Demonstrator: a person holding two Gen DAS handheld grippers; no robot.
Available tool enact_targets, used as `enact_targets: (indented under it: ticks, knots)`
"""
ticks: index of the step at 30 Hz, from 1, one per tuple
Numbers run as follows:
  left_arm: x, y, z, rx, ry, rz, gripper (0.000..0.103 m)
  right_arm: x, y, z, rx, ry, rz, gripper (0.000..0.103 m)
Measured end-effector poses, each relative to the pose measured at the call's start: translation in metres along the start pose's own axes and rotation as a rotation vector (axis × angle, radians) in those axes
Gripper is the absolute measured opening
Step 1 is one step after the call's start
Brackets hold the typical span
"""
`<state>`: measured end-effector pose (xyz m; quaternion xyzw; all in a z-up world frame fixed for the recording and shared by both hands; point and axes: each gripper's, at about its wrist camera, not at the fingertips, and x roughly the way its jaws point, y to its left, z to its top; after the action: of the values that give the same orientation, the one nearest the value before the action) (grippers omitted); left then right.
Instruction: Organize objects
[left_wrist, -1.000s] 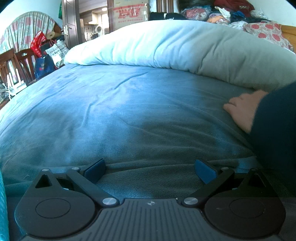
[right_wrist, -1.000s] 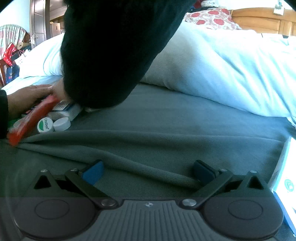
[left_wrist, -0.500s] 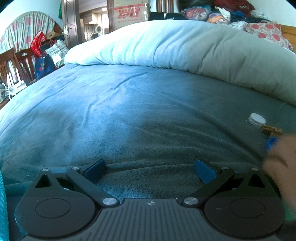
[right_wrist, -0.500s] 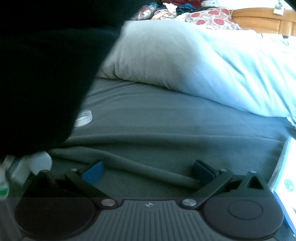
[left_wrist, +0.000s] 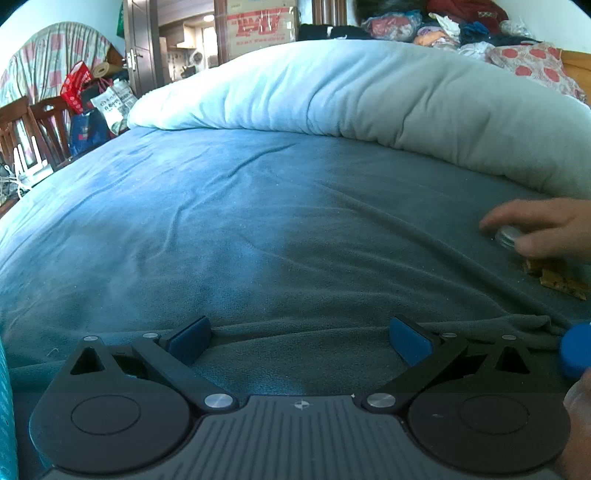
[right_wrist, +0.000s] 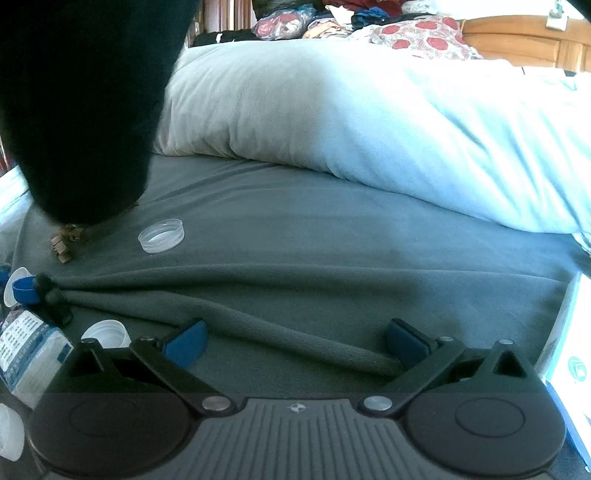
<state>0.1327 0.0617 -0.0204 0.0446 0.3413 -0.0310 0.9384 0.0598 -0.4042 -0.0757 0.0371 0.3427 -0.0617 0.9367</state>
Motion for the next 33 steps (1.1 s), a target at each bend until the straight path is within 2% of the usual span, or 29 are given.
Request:
enact_targets:
  ticks: [33]
  knots:
    - [-0.0004, 0.0001, 0.0010, -0.001, 0.000, 0.000, 0.103, 0.0041, -0.0029, 0.0017, -0.003, 0.000, 0.004, 0.103]
